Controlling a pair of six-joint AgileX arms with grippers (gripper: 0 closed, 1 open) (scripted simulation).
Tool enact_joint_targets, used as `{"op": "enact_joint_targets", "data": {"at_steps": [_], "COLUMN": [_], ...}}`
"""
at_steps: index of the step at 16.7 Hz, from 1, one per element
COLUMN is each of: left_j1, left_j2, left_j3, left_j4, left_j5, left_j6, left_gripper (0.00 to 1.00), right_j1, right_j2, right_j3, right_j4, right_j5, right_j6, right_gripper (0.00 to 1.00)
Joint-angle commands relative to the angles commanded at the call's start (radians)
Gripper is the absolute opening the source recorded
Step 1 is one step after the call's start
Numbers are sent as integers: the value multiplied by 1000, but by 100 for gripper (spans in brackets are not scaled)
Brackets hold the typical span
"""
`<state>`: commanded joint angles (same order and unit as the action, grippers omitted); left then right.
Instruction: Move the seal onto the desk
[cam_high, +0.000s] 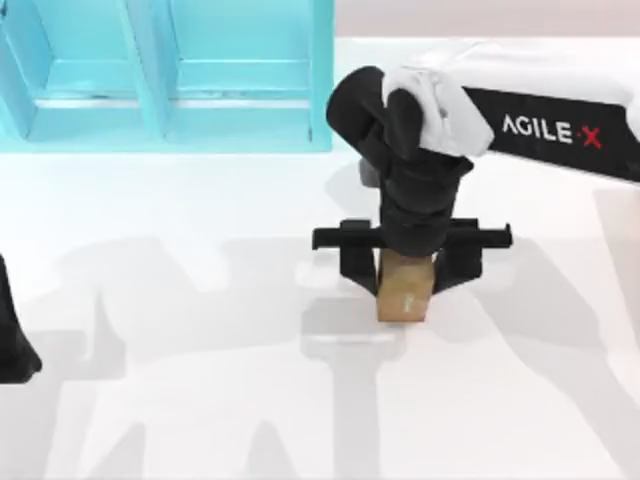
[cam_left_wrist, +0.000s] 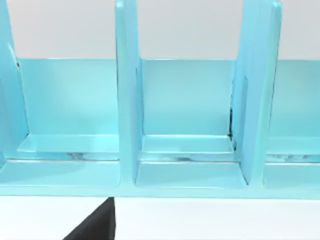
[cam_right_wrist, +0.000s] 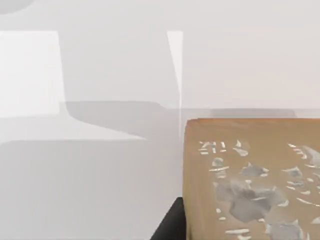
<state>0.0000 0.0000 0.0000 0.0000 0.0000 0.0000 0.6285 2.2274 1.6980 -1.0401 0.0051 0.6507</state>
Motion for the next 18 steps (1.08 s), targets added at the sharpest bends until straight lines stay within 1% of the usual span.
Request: {"op": "enact_joint_targets", "data": {"at_steps": [12,13,18], "left_j1": [0,0,0], "left_j2": [0,0,0], "left_j3": [0,0,0], "left_j4": [0,0,0], "left_j5": [0,0,0], "left_j6": [0,0,0], "left_gripper": [100,100,100], "right_j1": [0,0,0], "right_j2": [0,0,0], "right_j3": [0,0,0], "right_j4": [0,0,0], "right_j5": [0,0,0], "right_j6": [0,0,0], "right_gripper": [98,100,100]}}
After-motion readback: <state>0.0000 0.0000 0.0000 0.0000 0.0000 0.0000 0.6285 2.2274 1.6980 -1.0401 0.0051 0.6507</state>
